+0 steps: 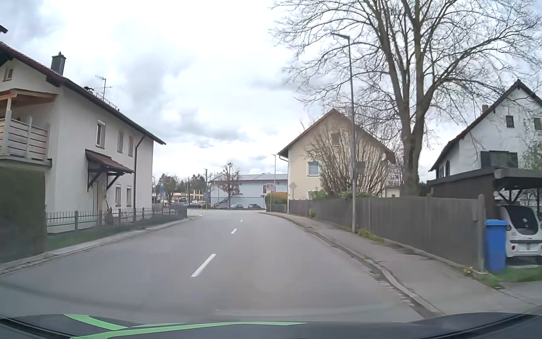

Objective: Follow the waypoints while adhering to traffic rules and regulations

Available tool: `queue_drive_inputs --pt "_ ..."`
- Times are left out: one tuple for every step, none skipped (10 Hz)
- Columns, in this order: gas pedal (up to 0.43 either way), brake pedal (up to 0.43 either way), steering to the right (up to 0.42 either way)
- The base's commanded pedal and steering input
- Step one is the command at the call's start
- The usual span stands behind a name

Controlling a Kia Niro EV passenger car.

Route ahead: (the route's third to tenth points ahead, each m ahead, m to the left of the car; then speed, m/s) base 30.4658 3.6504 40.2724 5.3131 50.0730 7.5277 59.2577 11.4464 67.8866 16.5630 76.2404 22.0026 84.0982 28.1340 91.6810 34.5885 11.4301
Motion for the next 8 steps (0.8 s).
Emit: queue_drive_inputs --pt "0.098 0.0 -0.009" --pt "0.098 0.0 -0.009" --pt "0.098 0.0 -0.007" --pt "0.177 0.0 -0.007" --pt "0.169 0.0 -0.006" --pt "0.157 0.0 -0.005" --pt "0.157 0.0 -0.005" --pt "0.13 0.0 -0.005"
